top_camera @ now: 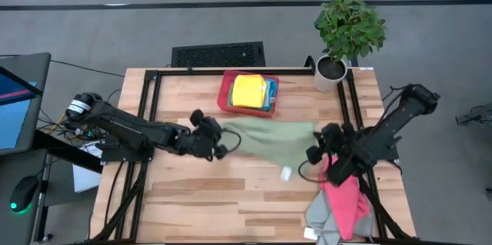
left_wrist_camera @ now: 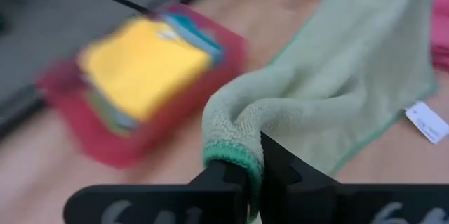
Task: Fold microfiber towels
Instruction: Fold the green microfiber cloth
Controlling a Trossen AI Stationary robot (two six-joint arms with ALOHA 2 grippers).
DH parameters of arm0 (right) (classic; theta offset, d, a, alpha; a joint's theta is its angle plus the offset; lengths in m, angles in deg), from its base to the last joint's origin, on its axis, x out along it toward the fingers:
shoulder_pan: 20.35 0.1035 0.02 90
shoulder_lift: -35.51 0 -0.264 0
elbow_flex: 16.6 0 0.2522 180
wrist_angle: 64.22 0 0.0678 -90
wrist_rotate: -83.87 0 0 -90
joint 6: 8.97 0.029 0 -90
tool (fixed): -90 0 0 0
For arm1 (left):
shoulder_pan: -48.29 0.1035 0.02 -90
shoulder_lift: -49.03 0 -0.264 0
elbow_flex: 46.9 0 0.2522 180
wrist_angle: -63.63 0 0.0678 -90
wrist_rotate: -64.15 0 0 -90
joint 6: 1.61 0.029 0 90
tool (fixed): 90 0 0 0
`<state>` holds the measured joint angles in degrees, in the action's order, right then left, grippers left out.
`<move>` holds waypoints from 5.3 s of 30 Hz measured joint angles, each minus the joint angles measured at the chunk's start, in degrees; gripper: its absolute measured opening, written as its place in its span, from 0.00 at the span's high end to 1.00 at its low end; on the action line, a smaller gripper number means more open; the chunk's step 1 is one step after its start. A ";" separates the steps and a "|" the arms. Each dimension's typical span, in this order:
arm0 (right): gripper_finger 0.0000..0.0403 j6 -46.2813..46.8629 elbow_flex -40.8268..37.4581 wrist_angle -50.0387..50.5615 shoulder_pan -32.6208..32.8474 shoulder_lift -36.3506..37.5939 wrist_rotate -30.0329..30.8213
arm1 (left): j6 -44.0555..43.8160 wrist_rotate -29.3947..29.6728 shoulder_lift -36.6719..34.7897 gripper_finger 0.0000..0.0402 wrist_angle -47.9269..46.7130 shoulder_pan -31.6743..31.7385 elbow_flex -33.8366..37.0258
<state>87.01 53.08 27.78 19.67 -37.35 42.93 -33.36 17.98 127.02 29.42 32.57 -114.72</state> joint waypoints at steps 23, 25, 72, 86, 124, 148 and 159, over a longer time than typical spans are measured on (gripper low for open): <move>0.98 -1.40 -13.14 -37.99 9.62 -12.60 -6.17 | -29.10 -5.71 1.43 1.00 24.85 -19.25 27.22; 0.97 -1.20 -13.14 -41.55 10.53 -14.91 -7.10 | -30.43 -7.93 2.97 1.00 26.61 -21.26 27.66; 0.77 -1.84 -13.03 -53.41 10.06 -26.49 -11.24 | -44.61 -10.70 13.25 0.43 40.28 -22.91 27.25; 0.94 -1.93 -13.05 -49.22 10.09 -24.09 -11.87 | -47.76 -23.08 12.87 0.98 48.15 -23.07 27.22; 0.97 -54.44 -14.75 -39.15 -23.93 20.28 -7.87 | -12.93 -18.96 -32.26 1.00 9.02 -0.74 26.61; 0.80 -12.90 -21.77 -62.59 12.56 -10.30 -15.39 | -36.87 -36.44 12.33 0.92 42.38 -19.33 26.74; 0.52 -10.92 -17.35 -53.69 16.14 -8.79 -19.26 | -40.65 -38.66 10.58 0.58 45.37 -20.68 26.81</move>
<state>76.08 35.73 -25.91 35.81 -46.14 23.67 -74.01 -20.68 137.59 74.79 11.89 -87.91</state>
